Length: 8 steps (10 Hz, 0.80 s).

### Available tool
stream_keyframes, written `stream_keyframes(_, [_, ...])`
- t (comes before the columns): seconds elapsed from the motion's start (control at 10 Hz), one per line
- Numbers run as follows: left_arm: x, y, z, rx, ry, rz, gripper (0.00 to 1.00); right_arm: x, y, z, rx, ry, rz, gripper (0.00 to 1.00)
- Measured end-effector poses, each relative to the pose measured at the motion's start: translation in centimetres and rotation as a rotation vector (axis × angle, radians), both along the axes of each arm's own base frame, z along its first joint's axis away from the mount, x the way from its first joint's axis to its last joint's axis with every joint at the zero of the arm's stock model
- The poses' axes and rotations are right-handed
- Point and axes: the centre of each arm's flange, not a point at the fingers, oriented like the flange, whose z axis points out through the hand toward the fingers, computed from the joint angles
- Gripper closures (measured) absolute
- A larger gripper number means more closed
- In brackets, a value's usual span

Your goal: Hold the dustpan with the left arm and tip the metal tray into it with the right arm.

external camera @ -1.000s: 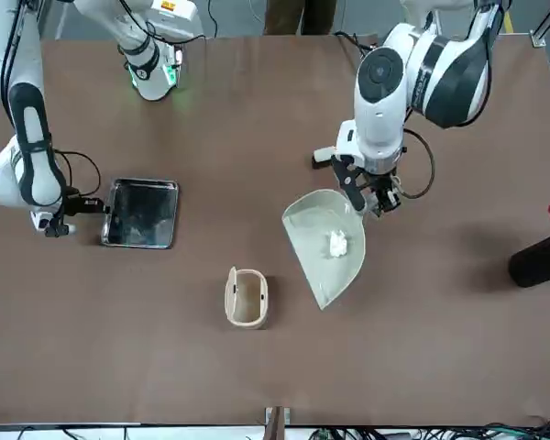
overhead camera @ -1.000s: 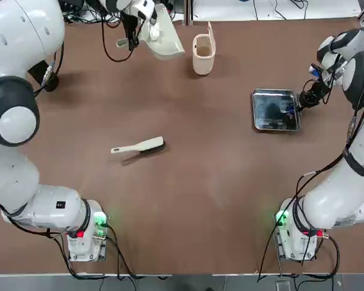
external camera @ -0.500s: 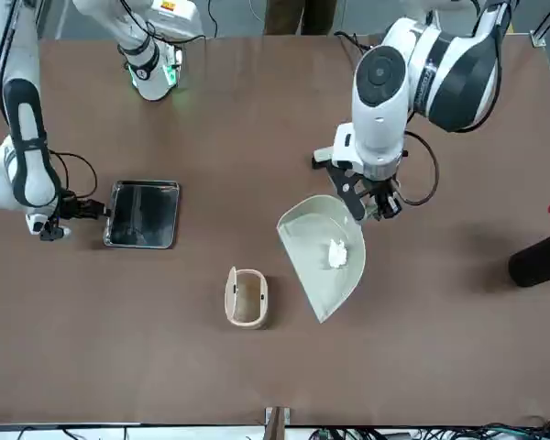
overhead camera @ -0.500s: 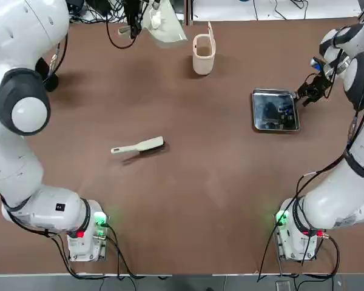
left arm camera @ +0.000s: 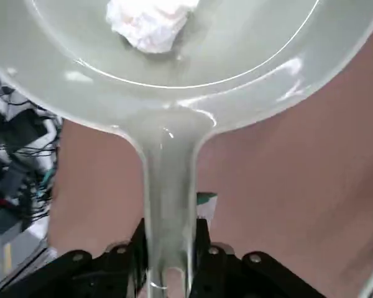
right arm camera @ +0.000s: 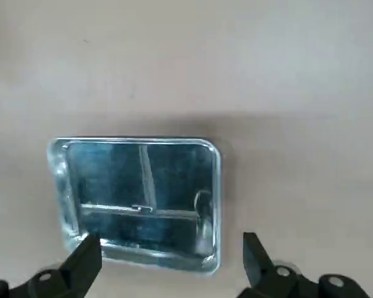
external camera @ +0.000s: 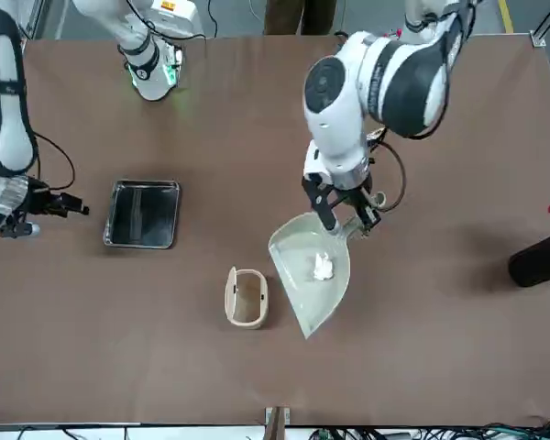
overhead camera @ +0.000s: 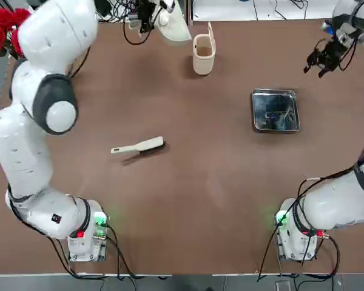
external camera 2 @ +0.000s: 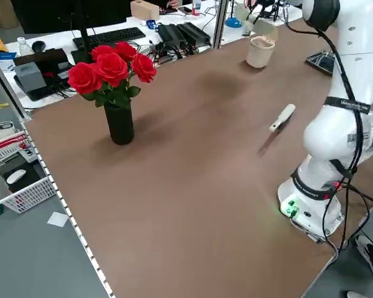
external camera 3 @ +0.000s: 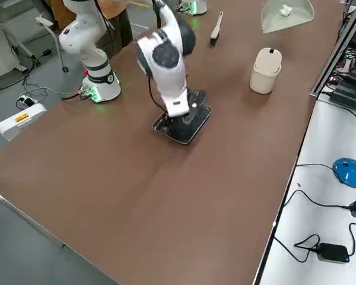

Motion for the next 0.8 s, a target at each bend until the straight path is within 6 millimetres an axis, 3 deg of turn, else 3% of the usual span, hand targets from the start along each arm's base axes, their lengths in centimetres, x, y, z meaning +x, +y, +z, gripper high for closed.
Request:
stream_keyframes(0.2, [-0.6, -3.0, -2.2, 0.104, -0.054, -0.013, 0.68, 1.2, 2.9, 8.0, -0.097, -0.004, 0.007, 0.0])
stream_keyframes(0.5, [-0.6, -4.6, -2.5, 0.202, -0.125, -0.071, 0.68, 0.4, 12.1, 18.5, -0.229, -0.076, 0.017, 0.0])
stream_keyframes(0.6, [-0.6, -5.0, -2.4, 0.227, -0.136, -0.097, 0.68, -0.4, 13.9, 20.7, -0.251, -0.083, 0.027, 0.0])
stream_keyframes(0.8, [-0.5, -5.2, -1.7, 0.243, -0.155, -0.116, 0.68, -0.9, 12.9, 22.0, -0.263, -0.082, 0.003, 0.0])
